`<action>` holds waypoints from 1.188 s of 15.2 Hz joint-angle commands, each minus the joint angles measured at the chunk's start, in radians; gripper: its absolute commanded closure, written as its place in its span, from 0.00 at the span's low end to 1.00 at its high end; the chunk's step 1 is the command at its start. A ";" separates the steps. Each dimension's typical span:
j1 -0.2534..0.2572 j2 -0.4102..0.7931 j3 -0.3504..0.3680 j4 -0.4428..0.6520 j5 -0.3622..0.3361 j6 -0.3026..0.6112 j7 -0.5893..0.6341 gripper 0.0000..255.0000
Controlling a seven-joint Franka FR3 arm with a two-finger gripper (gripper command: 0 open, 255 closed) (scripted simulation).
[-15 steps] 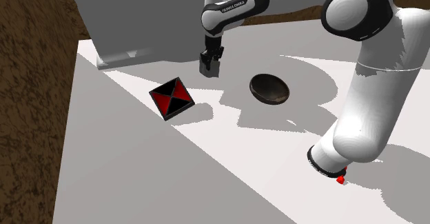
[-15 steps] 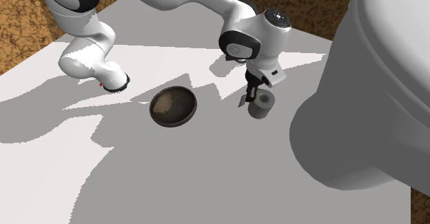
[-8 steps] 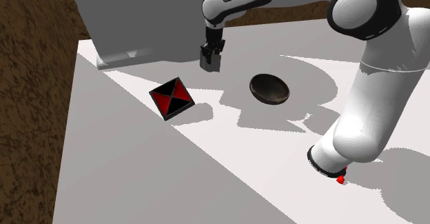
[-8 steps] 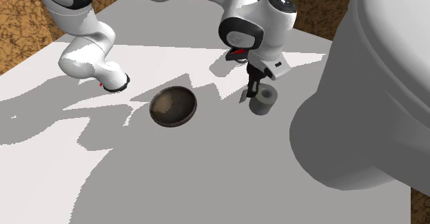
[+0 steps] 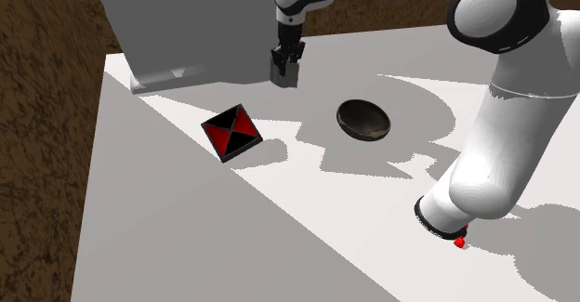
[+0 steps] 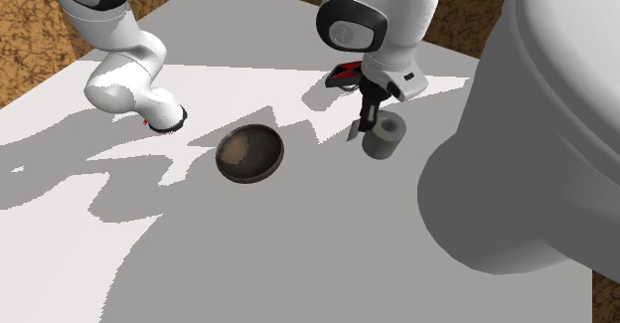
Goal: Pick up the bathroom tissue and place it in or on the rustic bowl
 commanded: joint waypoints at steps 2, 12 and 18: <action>0.000 -0.008 0.000 0.032 0.000 -0.039 0.000 1.00; 0.000 -0.017 0.000 0.154 0.000 -0.170 0.000 1.00; -0.013 -0.187 -0.011 -0.041 -0.004 -0.145 -0.023 1.00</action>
